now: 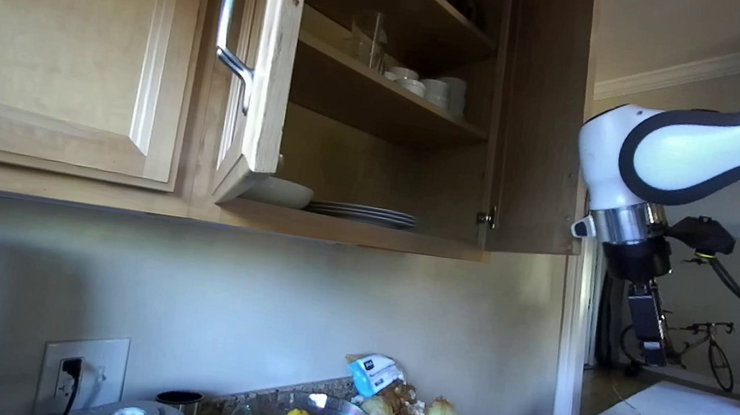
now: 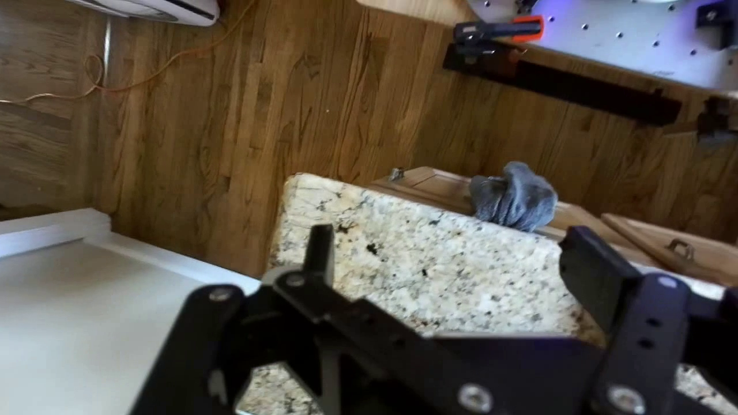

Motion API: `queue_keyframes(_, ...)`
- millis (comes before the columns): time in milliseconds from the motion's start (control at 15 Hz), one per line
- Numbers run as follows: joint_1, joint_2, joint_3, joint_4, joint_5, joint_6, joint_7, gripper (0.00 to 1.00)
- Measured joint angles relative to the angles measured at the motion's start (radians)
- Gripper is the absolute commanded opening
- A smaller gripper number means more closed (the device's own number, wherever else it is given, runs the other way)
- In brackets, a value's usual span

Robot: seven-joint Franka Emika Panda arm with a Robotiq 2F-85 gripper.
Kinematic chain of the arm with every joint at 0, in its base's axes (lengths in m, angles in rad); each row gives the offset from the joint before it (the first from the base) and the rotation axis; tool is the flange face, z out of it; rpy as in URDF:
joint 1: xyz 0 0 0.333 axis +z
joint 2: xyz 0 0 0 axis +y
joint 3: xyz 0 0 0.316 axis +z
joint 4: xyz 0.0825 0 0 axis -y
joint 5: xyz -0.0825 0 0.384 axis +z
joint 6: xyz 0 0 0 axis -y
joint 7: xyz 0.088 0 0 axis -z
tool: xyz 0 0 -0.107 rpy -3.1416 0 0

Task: Open the top right cupboard door

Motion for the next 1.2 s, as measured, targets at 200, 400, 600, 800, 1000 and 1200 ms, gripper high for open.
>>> queue_keyframes(200, 0.086, 0.001, 0.041, -0.047, 0.064, -0.048, -0.015, 1.0)
queue_keyframes(400, 0.149, 0.006, 0.076, -0.058, 0.122, -0.054, -0.015, 1.0)
queue_keyframes(600, 0.159, 0.027, 0.085, -0.034, 0.144, -0.045, -0.006, 1.0)
queue_keyframes(800, 0.153, 0.06, 0.071, 0.017, 0.15, -0.017, 0.013, 1.0)
queue_keyframes(1000, 0.139, 0.092, 0.036, 0.076, 0.161, 0.003, 0.014, 1.0)
queue_keyframes(1200, 0.119, 0.127, -0.002, 0.127, 0.182, 0.04, 0.014, 1.0)
